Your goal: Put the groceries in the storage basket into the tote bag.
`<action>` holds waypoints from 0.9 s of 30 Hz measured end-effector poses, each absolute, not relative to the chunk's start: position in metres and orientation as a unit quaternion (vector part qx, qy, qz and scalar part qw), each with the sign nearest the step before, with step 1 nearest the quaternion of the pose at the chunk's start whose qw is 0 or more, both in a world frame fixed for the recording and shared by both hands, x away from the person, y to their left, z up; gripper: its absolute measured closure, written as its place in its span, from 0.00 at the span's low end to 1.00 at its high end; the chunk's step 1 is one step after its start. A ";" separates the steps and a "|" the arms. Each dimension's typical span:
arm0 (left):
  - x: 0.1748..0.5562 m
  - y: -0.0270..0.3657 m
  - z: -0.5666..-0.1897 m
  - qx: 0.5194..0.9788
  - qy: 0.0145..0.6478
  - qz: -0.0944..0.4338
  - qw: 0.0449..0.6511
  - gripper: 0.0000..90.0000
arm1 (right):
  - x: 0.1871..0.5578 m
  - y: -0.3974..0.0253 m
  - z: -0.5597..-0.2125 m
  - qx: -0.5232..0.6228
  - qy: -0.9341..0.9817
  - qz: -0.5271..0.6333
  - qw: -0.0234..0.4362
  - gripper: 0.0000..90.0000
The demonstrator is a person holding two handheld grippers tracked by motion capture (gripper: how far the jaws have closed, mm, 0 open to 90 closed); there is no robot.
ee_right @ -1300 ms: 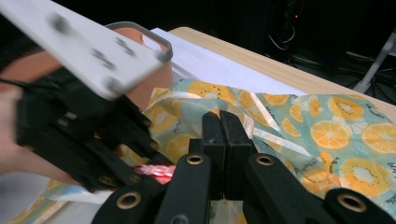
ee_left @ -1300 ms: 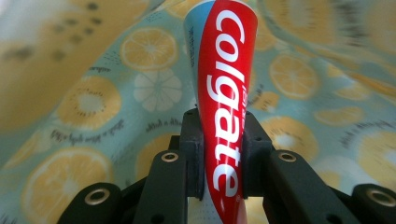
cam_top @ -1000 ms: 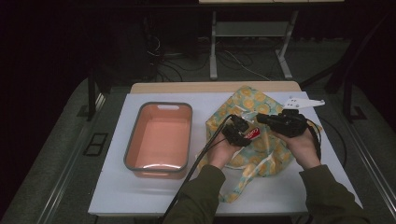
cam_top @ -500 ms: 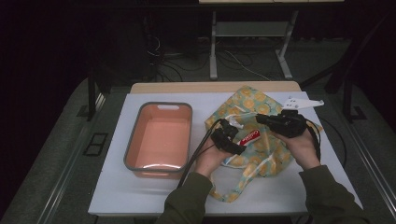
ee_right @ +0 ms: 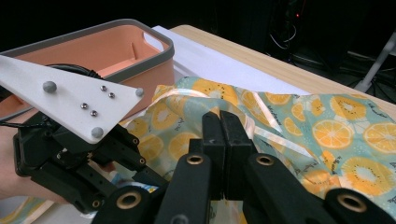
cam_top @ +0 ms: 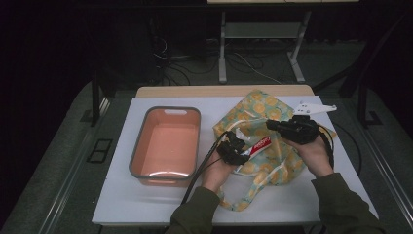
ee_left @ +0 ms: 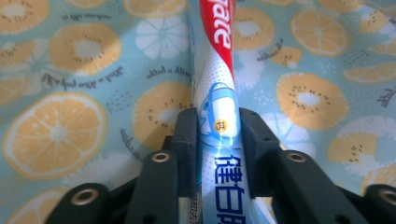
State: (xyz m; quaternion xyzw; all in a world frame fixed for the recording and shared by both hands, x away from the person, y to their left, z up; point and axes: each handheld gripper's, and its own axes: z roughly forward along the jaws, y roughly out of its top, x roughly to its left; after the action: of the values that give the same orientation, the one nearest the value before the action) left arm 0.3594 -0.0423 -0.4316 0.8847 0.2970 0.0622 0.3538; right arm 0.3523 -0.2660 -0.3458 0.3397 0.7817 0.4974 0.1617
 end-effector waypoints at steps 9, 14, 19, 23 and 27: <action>0.379 -0.074 -0.429 0.888 0.297 0.072 0.344 0.84 | 0.352 -0.267 -0.345 0.340 0.781 0.499 0.162 0.99; 0.393 -0.101 -0.429 0.887 0.294 0.075 0.347 0.84 | 0.351 -0.269 -0.344 0.340 0.779 0.501 0.163 1.00; 0.402 -0.108 -0.433 0.878 0.302 0.071 0.363 0.83 | 0.353 -0.279 -0.344 0.350 0.771 0.504 0.168 1.00; 0.400 -0.101 -0.433 0.873 0.303 0.068 0.376 0.81 | 0.354 -0.280 -0.344 0.350 0.771 0.505 0.167 1.00; 0.394 -0.089 -0.428 0.866 0.302 0.070 0.391 0.77 | 0.353 -0.279 -0.343 0.349 0.772 0.504 0.169 1.00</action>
State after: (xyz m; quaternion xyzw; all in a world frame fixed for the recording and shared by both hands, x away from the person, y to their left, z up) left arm 0.3942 -0.0887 -0.4282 0.8664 0.3024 0.0699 0.3913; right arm 0.3527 -0.2785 -0.3433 0.3494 0.7718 0.5039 0.1685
